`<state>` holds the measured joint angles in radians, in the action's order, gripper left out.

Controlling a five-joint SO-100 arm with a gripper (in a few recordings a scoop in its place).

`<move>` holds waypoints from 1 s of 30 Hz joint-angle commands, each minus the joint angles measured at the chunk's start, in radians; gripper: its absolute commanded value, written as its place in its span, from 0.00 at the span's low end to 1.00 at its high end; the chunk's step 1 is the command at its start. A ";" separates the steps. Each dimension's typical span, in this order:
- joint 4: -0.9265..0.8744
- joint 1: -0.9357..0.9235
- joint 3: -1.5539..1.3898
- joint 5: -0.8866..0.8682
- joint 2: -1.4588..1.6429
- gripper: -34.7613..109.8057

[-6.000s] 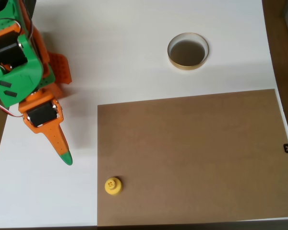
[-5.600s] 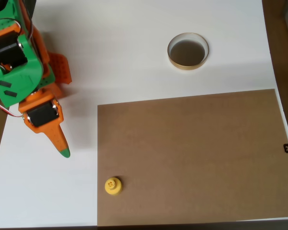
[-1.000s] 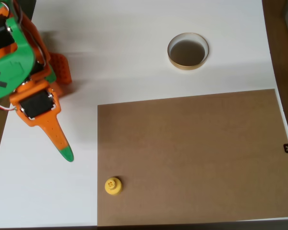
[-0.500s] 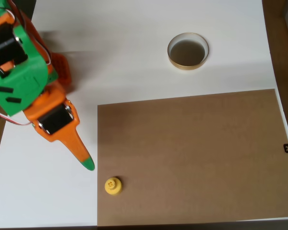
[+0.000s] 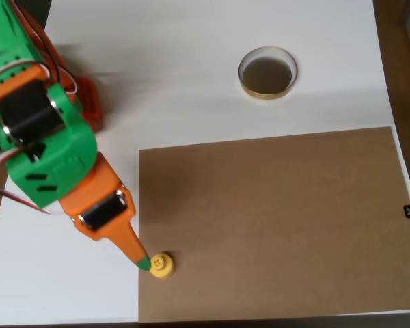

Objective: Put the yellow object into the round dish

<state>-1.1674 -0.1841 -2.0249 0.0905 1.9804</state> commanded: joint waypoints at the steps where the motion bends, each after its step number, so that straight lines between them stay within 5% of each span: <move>1: -0.017 0.008 0.095 0.005 -0.040 0.41; 8: -0.035 0.005 0.215 -0.008 -0.204 0.35; 30: -0.009 0.043 0.290 0.002 -0.457 0.40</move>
<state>-1.1781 -0.1427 -1.7763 0.0798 1.5094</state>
